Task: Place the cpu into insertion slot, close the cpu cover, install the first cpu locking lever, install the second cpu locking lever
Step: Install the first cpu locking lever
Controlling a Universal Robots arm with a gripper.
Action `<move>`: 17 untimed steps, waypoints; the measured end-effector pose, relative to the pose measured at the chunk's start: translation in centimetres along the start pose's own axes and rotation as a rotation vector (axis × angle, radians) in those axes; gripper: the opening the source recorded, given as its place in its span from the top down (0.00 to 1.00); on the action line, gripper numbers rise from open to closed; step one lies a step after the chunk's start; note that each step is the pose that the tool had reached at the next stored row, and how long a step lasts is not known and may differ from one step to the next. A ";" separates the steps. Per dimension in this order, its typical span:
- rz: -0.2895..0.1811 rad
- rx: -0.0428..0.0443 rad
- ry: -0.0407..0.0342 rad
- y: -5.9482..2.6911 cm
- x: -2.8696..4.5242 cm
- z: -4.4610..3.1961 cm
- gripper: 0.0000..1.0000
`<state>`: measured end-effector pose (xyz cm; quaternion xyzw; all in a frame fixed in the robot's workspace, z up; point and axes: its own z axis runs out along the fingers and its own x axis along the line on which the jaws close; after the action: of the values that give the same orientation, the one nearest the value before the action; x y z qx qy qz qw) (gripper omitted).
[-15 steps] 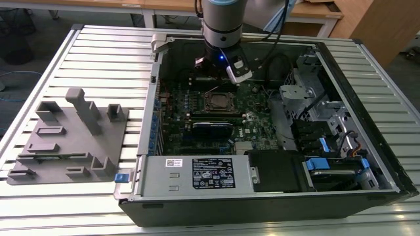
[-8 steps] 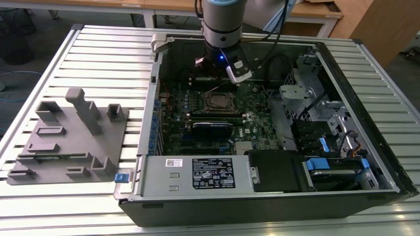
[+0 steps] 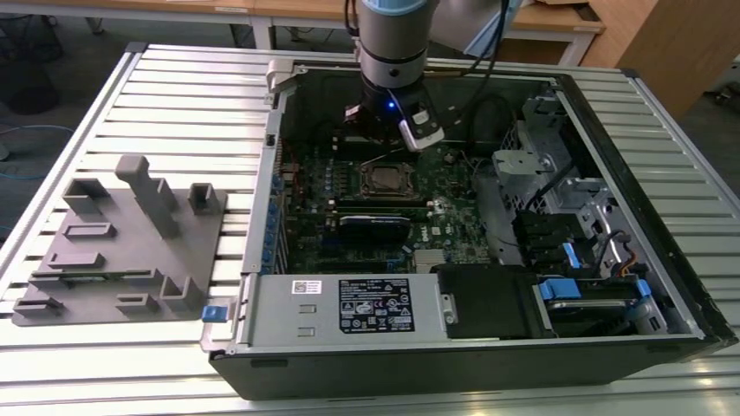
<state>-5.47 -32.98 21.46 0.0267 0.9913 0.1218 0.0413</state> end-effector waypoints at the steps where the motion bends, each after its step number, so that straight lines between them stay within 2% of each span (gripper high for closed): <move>1: 0.000 0.0007 0.0003 0.00 -0.09 0.04 0.89; 6: 0.000 0.0054 0.0008 0.03 -0.41 0.30 0.89; 11: -0.001 0.0117 0.0009 0.24 -0.48 0.61 0.89; 17: 0.003 0.0149 -0.0003 0.31 -0.48 0.75 0.89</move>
<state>-4.91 -32.54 20.84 0.0288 0.9922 0.1145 0.0411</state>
